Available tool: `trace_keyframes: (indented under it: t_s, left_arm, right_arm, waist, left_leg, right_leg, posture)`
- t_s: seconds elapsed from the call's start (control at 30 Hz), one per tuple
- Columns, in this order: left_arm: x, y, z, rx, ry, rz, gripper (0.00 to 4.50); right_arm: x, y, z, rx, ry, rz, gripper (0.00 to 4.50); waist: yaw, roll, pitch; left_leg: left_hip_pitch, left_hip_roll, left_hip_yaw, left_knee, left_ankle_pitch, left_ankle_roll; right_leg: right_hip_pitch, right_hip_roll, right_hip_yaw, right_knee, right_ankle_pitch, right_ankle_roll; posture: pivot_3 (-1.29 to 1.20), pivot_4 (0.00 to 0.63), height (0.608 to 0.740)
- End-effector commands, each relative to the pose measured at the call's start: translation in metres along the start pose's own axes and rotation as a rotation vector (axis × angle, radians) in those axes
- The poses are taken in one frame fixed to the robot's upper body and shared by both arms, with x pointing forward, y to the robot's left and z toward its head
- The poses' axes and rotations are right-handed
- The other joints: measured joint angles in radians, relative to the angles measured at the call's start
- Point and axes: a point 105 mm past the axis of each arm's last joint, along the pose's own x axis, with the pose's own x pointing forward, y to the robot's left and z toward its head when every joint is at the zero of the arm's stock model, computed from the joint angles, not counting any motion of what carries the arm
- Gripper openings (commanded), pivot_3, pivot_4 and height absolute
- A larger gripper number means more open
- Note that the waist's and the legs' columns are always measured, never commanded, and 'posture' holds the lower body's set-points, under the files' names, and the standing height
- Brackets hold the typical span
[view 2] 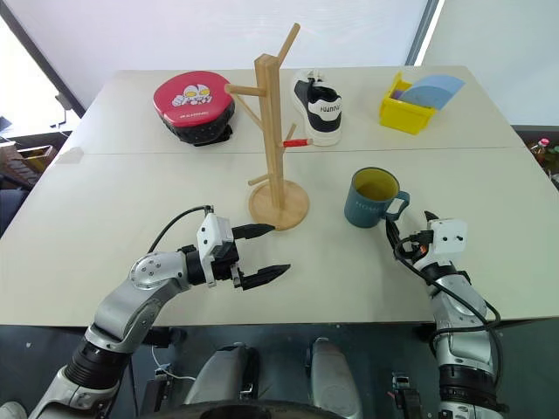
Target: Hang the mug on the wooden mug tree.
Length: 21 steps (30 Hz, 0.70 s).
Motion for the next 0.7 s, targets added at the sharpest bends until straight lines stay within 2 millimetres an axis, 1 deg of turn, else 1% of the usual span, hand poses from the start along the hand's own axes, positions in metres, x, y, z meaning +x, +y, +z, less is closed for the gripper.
trace_keyframes:
  t_s: [0.03, 0.4, 0.5, 0.6, 0.63, 0.67, 0.7]
  left_arm:
    - [-0.001, -0.001, 0.013, 0.039, -0.038, -0.002, 4.50]
    - [0.000, -0.001, 0.015, 0.042, -0.048, -0.001, 4.50]
    - [0.000, -0.001, 0.015, 0.036, -0.051, 0.004, 4.50]
    - [0.000, -0.001, 0.015, 0.033, -0.052, 0.006, 4.50]
    - [0.000, -0.001, 0.015, 0.032, -0.052, 0.006, 4.50]
    - [0.000, -0.001, 0.015, 0.034, -0.052, 0.007, 4.50]
    - [0.000, -0.001, 0.015, 0.034, -0.052, 0.008, 4.50]
  right_arm:
    - [0.002, -0.011, 0.013, -0.007, -0.058, -0.038, 4.45]
    - [0.017, -0.008, 0.010, 0.017, -0.064, -0.013, 4.45]
    - [0.020, -0.003, 0.009, 0.029, -0.063, 0.015, 3.64]
    - [0.023, 0.002, 0.009, 0.043, -0.062, 0.048, 2.10]
    - [0.023, 0.003, 0.009, 0.047, -0.061, 0.056, 1.65]
    - [0.023, 0.007, 0.009, 0.057, -0.062, 0.075, 1.02]
    - [0.023, 0.010, 0.010, 0.063, -0.064, 0.092, 0.51]
  waist:
    - [0.000, 0.000, 0.000]
    - [-0.001, 0.000, 0.000]
    - [-0.001, 0.000, 0.000]
    - [-0.001, 0.000, 0.000]
    - [-0.001, 0.000, 0.000]
    - [-0.001, 0.000, 0.000]
    - [-0.001, 0.000, 0.000]
  left_leg:
    - [0.000, 0.000, 0.000, 0.000, 0.000, 0.000]
    - [0.000, 0.000, 0.000, 0.000, 0.000, 0.000]
    - [0.000, 0.000, 0.000, 0.000, 0.000, 0.000]
    - [0.000, 0.000, 0.000, 0.000, 0.000, 0.000]
    - [0.000, 0.000, 0.000, 0.000, 0.000, 0.000]
    - [0.000, 0.000, 0.000, 0.000, 0.000, 0.000]
    - [0.000, 0.000, 0.000, 0.000, 0.000, 0.000]
  right_leg:
    - [0.000, 0.000, 0.000, 0.000, 0.000, 0.000]
    - [0.000, 0.001, 0.000, 0.001, 0.000, 0.000]
    - [0.000, 0.001, 0.000, 0.001, 0.000, 0.000]
    - [0.000, 0.001, 0.000, 0.001, 0.000, 0.000]
    - [0.000, 0.001, 0.000, 0.001, 0.000, 0.000]
    - [0.000, 0.001, 0.000, 0.001, 0.000, 0.000]
    - [0.000, 0.001, 0.000, 0.001, 0.000, 0.000]
  posture:
    - [0.00, 0.150, 0.735]
    - [0.00, 0.150, 0.735]
    - [0.00, 0.150, 0.735]
    - [0.00, 0.150, 0.735]
    - [0.00, 0.150, 0.735]
    - [0.00, 0.150, 0.735]
    - [0.00, 0.150, 0.735]
